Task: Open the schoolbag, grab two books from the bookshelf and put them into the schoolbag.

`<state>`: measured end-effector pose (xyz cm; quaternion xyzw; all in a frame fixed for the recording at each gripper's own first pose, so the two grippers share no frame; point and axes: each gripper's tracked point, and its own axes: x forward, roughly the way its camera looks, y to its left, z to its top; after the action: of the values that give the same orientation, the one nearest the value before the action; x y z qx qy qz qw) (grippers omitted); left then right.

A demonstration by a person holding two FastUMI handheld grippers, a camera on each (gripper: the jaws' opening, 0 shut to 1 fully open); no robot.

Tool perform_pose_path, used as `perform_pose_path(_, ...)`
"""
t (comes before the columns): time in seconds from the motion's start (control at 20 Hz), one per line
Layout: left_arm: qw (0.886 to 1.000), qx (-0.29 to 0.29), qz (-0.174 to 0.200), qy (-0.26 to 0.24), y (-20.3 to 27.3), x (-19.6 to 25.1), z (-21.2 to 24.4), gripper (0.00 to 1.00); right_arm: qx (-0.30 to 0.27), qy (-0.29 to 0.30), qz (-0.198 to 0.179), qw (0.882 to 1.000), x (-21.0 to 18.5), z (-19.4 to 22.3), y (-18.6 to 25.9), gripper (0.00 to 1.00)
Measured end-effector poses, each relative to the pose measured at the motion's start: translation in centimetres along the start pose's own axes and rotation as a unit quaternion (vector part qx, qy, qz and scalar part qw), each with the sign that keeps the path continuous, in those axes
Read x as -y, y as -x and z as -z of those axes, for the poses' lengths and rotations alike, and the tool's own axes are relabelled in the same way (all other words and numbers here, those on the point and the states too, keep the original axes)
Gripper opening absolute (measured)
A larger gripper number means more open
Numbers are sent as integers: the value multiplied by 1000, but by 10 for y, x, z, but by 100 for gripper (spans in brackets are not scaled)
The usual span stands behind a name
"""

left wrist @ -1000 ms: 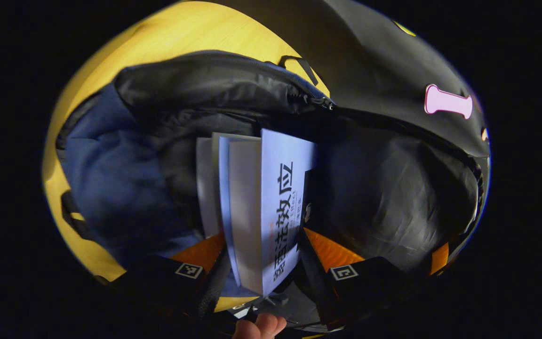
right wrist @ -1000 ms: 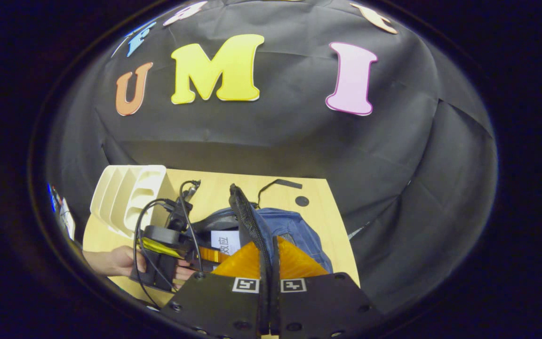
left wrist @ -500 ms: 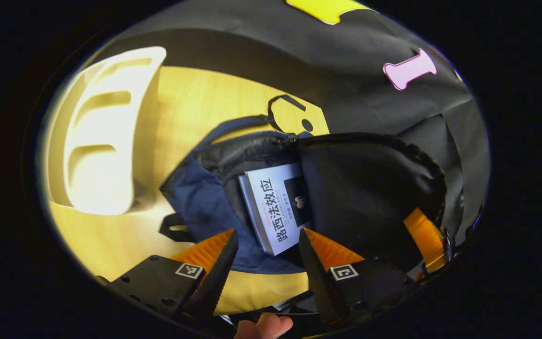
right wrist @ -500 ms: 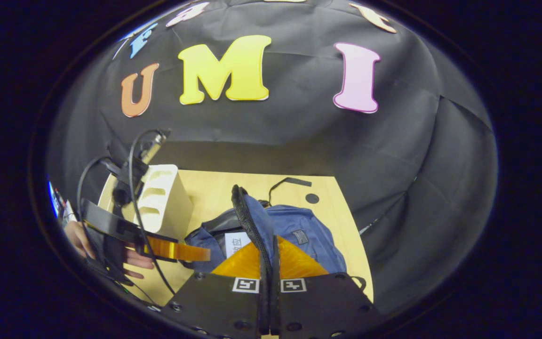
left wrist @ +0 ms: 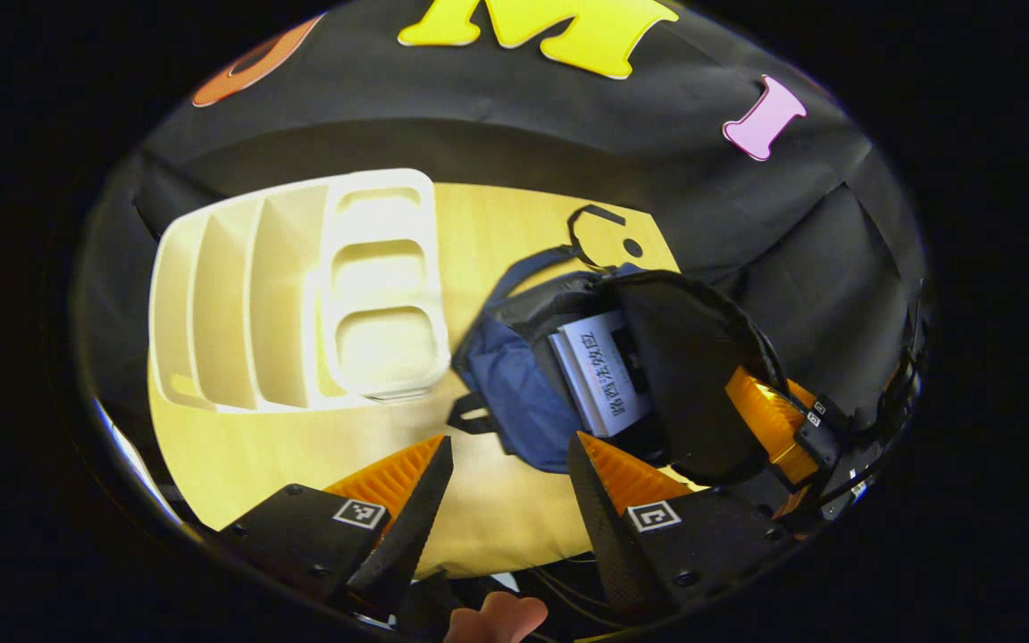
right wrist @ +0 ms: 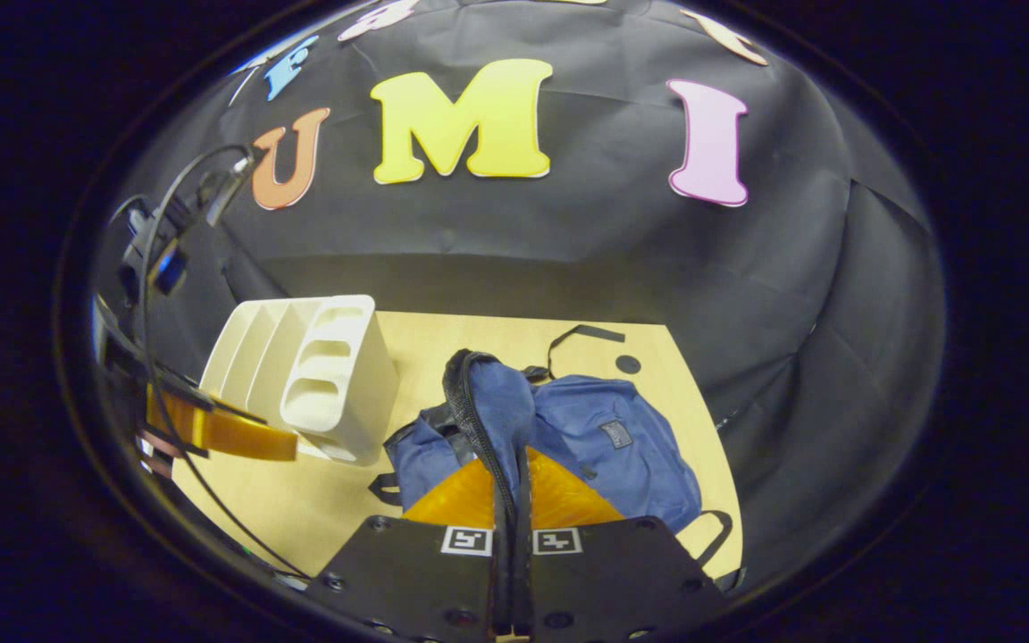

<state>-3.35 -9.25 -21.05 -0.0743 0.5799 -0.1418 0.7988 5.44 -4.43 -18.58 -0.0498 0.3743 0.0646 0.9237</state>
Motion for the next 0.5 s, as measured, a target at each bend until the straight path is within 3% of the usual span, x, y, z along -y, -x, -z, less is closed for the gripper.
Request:
perform_pose_path(0.25,993,111,-41,-3,55,-29,-36,82,-8,23,-17,1000,-41,24,-16,2)
perform_pose_path(0.5,971,217,-94,-32,104,-64,-63,82,-17,16,-37,999,-73,48,-39,2)
